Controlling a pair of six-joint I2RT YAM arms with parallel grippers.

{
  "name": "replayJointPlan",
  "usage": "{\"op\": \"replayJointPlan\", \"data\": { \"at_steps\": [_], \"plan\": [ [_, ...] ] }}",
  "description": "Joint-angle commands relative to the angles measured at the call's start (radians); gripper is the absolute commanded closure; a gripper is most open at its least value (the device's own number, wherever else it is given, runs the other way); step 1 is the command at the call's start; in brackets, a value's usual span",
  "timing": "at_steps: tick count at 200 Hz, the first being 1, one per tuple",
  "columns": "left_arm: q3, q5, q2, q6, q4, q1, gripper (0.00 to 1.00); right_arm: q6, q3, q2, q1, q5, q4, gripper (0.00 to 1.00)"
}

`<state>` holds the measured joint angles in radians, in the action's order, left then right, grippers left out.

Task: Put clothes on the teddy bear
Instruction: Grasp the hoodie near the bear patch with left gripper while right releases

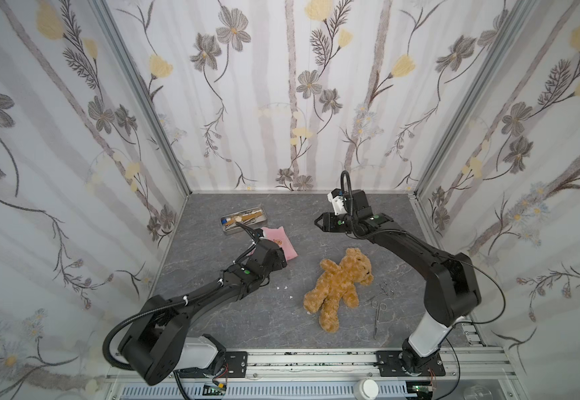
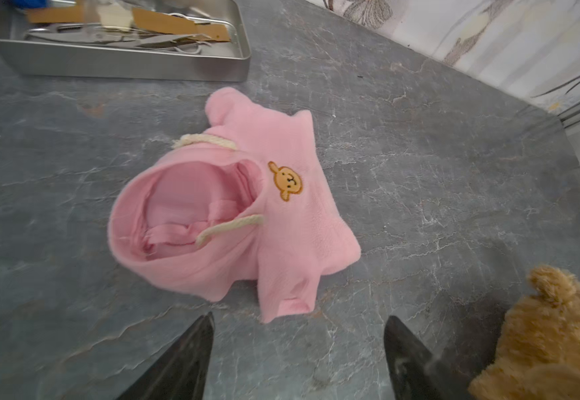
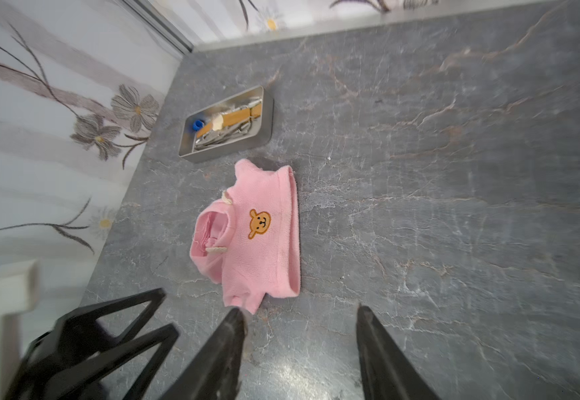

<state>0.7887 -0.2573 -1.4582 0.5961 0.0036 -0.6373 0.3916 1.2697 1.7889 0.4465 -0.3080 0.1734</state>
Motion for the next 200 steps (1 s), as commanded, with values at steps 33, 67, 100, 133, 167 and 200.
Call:
{"op": "replayJointPlan", "data": {
  "at_steps": [33, 67, 100, 133, 167, 200],
  "plan": [
    [0.322, -0.040, -0.424, -0.124, -0.027, 0.001, 0.24, -0.009, -0.261, -0.250, -0.049, 0.253, -0.120, 0.33],
    [0.441, -0.052, -0.559, -0.158, -0.107, 0.005, 0.27, -0.025, -0.337, -0.330, -0.058, 0.290, -0.129, 0.31],
    [0.368, -0.007, -0.504, -0.155, -0.139, 0.009, 0.37, -0.025, -0.367, -0.333, -0.062, 0.277, -0.143, 0.31],
    [0.178, -0.014, -0.341, -0.147, -0.166, 0.011, 0.43, -0.023, -0.377, -0.311, -0.062, 0.251, -0.161, 0.31],
    [0.042, -0.013, -0.133, -0.133, -0.174, 0.012, 0.41, -0.010, -0.383, -0.284, -0.062, 0.221, -0.184, 0.31],
    [0.077, -0.014, -0.146, -0.203, -0.181, 0.012, 0.40, -0.003, -0.386, -0.258, -0.060, 0.196, -0.204, 0.31]
  ]
}}
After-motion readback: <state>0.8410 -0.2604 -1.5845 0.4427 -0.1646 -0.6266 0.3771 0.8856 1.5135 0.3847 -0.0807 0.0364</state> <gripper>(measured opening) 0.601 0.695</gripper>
